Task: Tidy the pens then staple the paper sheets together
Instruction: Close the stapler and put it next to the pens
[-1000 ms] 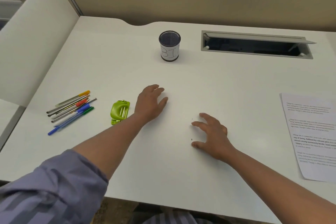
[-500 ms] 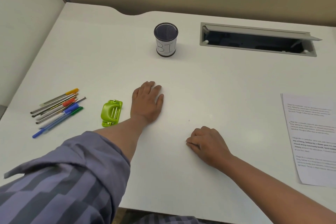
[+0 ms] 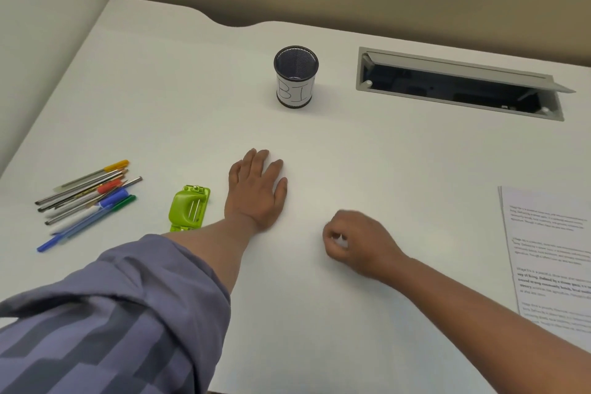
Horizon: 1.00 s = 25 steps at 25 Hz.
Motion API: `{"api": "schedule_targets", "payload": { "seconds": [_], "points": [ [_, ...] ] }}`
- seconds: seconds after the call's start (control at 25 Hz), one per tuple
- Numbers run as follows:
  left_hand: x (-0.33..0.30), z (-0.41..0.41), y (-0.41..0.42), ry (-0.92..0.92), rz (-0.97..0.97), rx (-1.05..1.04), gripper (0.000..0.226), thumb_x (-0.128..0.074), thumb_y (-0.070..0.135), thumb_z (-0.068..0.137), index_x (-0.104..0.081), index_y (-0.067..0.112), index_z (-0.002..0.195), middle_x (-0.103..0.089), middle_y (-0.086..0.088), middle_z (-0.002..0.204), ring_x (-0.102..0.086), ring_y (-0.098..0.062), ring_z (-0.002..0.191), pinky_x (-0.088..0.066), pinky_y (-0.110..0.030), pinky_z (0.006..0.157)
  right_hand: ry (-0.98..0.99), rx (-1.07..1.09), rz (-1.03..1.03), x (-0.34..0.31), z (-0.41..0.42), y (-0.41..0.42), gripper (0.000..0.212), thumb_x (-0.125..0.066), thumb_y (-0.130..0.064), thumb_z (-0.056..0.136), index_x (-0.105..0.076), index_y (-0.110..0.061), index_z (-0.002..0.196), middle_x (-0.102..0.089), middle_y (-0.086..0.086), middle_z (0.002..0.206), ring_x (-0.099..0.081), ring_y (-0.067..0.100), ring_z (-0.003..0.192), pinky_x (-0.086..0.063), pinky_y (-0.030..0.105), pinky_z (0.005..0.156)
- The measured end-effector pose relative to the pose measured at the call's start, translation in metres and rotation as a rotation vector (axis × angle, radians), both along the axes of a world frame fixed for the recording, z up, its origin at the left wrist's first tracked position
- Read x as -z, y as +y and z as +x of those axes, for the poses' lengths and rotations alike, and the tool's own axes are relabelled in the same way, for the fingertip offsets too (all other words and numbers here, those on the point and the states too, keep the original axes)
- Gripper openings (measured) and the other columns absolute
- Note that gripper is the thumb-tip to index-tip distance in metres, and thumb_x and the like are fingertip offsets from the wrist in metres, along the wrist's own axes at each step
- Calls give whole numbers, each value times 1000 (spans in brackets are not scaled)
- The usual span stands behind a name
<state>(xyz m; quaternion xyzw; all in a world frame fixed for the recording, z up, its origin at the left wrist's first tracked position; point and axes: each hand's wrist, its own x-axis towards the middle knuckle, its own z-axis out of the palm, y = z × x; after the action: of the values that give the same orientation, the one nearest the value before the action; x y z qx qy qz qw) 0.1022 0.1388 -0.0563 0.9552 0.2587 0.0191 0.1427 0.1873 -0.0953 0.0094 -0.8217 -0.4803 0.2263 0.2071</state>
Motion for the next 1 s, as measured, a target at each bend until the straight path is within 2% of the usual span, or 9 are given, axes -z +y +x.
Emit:
{"api": "schedule_targets", "payload": {
  "seconds": [0.16,0.28,0.36,0.52,0.68,0.8,0.88,1.0],
  "points": [
    [-1,1,1,21,-17,9,54,-27,50,98,-42,29,146,-25,-5,165,-12,-27,154,-5,-43,122,99,248,212,-30,53,57,9,-67,-22,78,-66,-28,71,-64,-10,73,-56,9,64,-49,28,66],
    [-3,2,1,9,-13,10,55,-27,50,98,-44,29,145,-27,-6,164,-14,-28,154,-6,-43,122,94,374,343,-50,96,116,11,-67,-22,77,-66,-28,67,-61,-17,63,-53,-1,57,-42,15,59],
    [-4,2,2,11,-10,14,54,-29,50,98,-46,28,144,-29,-7,163,-16,-29,153,-8,-44,121,70,403,413,-62,124,154,12,-64,-24,78,-65,-27,66,-60,-18,60,-51,-1,56,-43,20,58],
    [-3,2,2,15,7,10,51,-33,48,99,-47,28,144,-31,-8,163,-19,-29,153,-8,-44,121,4,427,316,-65,169,207,14,-58,-22,81,-70,-20,73,-69,-9,74,-63,12,70,-53,30,64],
    [-4,3,3,22,11,9,50,-34,48,100,-47,28,144,-31,-7,163,-19,-29,153,-7,-43,120,-32,386,152,-51,191,226,27,-51,-10,87,-75,-21,92,-73,-1,102,-65,22,93,-56,36,83],
    [-5,3,3,31,15,8,50,-34,47,100,-47,28,144,-32,-8,162,-20,-30,152,-8,-44,120,0,449,206,-40,194,224,20,-58,-13,86,-72,-27,88,-69,-9,91,-63,15,87,-51,29,76],
    [-6,5,3,38,17,12,50,-34,48,100,-47,28,144,-31,-8,162,-19,-30,152,-7,-44,119,96,511,291,-37,192,220,17,-60,-15,87,-72,-28,86,-66,-16,85,-60,6,80,-46,23,70],
    [-5,5,3,51,18,12,52,-31,49,100,-45,29,145,-30,-7,163,-17,-30,153,-4,-42,119,269,581,394,-35,189,215,22,-57,-12,93,-75,-25,98,-67,-15,95,-58,1,85,-43,16,75]
  ]
}}
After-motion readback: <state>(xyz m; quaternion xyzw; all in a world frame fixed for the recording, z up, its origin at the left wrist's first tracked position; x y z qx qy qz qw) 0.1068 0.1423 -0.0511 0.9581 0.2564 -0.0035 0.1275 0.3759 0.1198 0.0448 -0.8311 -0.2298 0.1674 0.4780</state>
